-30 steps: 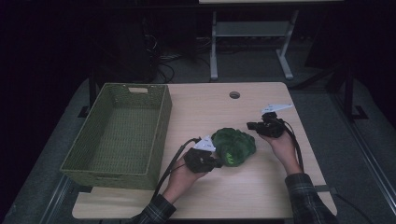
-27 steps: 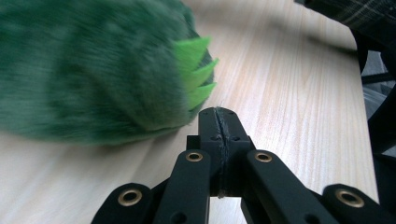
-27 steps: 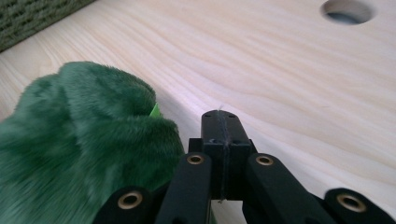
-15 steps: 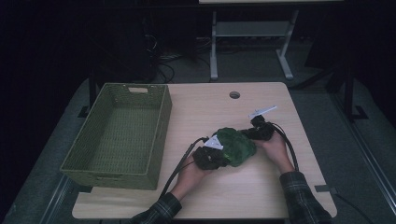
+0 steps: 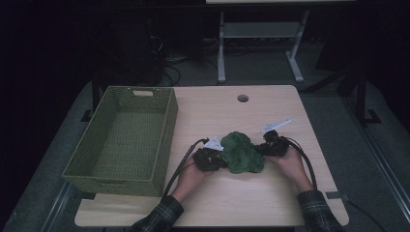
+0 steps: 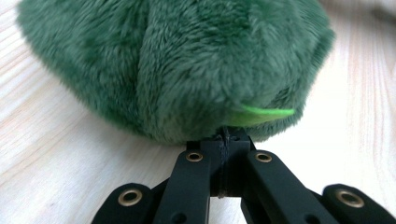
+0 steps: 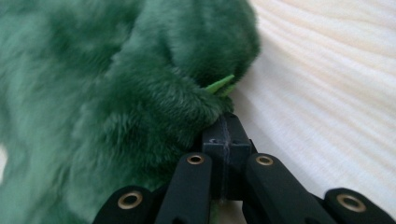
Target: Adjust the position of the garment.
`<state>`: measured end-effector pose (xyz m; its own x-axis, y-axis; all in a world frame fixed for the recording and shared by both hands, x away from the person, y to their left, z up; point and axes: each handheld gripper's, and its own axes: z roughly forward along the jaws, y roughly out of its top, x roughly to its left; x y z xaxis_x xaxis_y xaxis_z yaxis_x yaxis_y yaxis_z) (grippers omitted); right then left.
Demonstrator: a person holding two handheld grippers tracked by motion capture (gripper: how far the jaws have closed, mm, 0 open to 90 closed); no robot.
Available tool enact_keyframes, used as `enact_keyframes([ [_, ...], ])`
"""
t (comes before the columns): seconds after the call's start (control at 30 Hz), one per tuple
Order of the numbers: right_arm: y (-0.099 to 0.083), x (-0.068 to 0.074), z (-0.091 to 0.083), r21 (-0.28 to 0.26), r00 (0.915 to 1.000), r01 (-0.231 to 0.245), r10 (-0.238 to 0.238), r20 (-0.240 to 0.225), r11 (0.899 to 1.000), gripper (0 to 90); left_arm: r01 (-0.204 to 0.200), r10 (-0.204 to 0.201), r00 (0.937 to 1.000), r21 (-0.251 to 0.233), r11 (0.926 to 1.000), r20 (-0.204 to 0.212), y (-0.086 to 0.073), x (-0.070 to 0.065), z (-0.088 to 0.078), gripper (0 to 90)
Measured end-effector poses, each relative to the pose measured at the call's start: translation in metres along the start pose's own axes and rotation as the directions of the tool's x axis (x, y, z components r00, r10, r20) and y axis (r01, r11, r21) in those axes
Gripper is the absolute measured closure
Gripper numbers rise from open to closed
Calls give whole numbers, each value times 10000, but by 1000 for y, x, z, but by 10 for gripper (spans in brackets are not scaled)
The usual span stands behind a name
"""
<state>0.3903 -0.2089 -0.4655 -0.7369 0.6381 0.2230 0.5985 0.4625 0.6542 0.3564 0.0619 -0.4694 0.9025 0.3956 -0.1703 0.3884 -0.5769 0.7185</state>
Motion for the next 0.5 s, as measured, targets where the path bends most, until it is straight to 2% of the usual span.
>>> enact_keyframes([
  [0.13,-6,11,-3,290,9996,216,-209,-214,9993,900,-64,65,10000,129,9999,-5,-3,3,-4,896],
  [0.17,-8,15,-5,306,9993,311,-304,-227,9990,900,23,-23,10000,40,10000,-7,-4,3,-5,895],
  [0.2,-11,18,-6,303,9985,457,-447,-317,9985,900,-115,115,9999,152,9998,9,-5,4,-6,895],
  [0.27,-14,25,-8,486,9974,616,-596,-416,9969,900,-71,70,10000,86,9999,24,-6,4,-7,895],
  [0.33,-18,31,-12,439,9968,705,-686,-414,9965,900,-92,92,10000,33,10000,30,-8,5,-8,895],
  [0.4,-21,32,-13,359,9969,770,-764,-201,9964,898,-117,117,9999,87,9999,24,-8,5,-8,894],
  [0.5,-23,29,-20,69,9981,609,-610,76,9981,871,-202,203,9998,66,9998,-91,-8,5,-14,887],
])
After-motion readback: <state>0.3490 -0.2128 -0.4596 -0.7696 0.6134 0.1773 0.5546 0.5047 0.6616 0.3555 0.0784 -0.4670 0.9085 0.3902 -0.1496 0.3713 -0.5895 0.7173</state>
